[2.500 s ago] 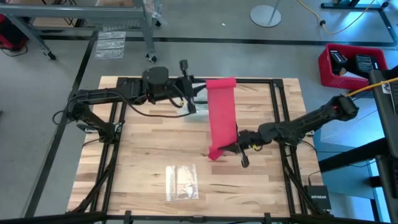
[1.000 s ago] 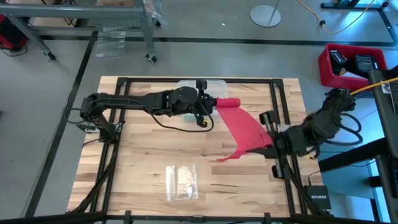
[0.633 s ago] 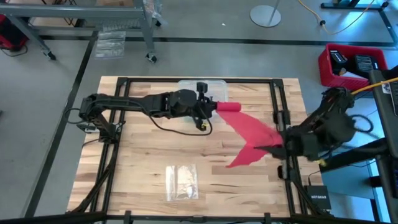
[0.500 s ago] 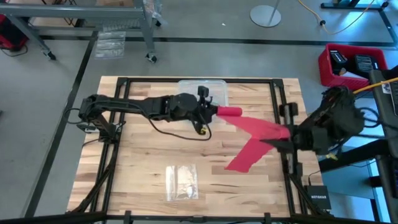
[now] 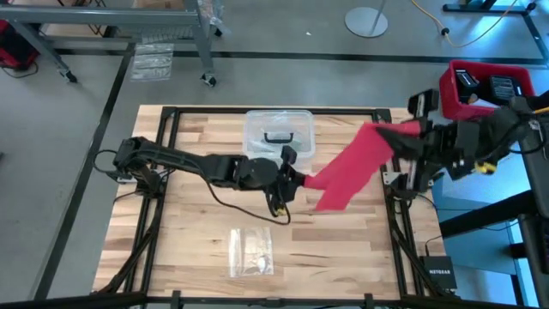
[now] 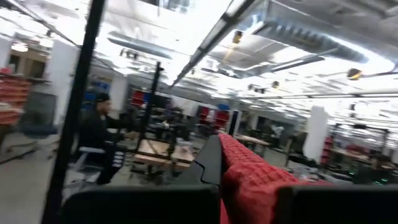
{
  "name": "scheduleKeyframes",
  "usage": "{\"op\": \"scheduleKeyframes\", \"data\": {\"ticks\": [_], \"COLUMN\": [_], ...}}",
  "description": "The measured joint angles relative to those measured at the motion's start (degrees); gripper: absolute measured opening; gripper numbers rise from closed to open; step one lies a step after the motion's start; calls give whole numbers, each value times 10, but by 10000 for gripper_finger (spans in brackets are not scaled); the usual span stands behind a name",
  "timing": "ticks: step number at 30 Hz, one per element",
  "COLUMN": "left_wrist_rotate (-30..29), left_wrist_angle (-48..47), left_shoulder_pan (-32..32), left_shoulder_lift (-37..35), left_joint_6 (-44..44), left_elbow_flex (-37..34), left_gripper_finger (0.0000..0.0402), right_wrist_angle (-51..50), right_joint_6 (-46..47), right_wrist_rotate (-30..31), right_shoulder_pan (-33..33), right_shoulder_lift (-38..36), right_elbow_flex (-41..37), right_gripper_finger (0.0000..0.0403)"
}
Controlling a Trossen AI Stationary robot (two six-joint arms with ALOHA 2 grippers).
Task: Roll bandage
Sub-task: Roll the red bandage
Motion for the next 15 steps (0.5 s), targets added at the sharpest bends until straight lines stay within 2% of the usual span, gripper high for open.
{"op": "scheduleKeyframes", "data": {"ticks": [4,15], "left_wrist_rotate": [-1,-10], "left_wrist_angle": [2,18], "left_shoulder_pan": [-19,-43], "left_shoulder_lift": [1,11], "left_joint_6": [4,26], "left_elbow_flex": [0,1], "left_gripper_finger": [11,11], "right_wrist_angle": [4,-2], "right_joint_6": [3,85], "right_wrist_rotate": [3,7], "right_shoulder_pan": [-41,-194], "right_shoulder_lift": [-13,-26], "right_elbow_flex": [1,1], "right_gripper_finger": [5,5]}}
